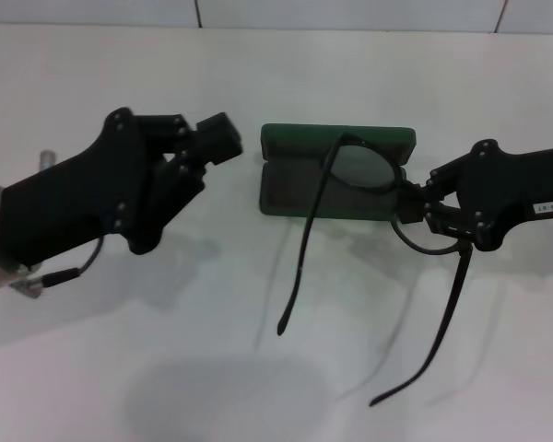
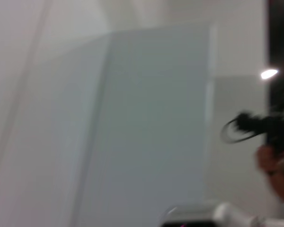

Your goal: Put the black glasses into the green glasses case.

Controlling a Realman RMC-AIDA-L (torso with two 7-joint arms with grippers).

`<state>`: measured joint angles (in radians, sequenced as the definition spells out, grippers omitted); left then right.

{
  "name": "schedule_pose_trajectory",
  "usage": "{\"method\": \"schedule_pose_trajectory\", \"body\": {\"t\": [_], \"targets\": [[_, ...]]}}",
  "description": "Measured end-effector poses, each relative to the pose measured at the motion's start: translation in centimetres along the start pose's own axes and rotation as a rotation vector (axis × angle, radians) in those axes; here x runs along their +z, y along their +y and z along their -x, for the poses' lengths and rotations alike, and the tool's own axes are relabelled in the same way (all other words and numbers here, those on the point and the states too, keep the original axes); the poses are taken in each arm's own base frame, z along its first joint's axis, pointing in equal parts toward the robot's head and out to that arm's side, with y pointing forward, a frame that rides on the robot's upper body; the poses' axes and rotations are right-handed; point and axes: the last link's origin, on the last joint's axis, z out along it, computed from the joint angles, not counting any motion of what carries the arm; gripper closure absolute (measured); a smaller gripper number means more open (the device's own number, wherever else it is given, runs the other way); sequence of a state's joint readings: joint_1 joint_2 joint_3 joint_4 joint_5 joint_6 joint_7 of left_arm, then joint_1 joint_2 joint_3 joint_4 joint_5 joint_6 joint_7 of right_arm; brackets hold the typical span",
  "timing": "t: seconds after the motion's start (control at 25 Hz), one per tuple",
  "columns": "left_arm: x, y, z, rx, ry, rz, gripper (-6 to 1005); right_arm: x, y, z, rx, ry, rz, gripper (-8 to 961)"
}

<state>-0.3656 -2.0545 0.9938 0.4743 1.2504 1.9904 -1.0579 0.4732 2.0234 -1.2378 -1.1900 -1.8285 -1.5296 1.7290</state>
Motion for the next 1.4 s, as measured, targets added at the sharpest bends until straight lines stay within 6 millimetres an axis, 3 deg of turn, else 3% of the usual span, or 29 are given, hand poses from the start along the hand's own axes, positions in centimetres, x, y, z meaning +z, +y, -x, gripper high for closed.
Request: {"method": "schedule_pose_trajectory", "body": {"t": [0.4, 1.4], "targets": [[5.5, 0.0, 1.2, -0.079, 0.012, 0.202, 973, 0.3, 0.5, -0.5, 0.005, -0.078, 0.053, 847], [6.4, -0.2, 3.9, -0.119, -0.006, 0.099, 973, 0.1, 1.9, 1.2, -0.003, -0.295, 0.173, 847]]}}
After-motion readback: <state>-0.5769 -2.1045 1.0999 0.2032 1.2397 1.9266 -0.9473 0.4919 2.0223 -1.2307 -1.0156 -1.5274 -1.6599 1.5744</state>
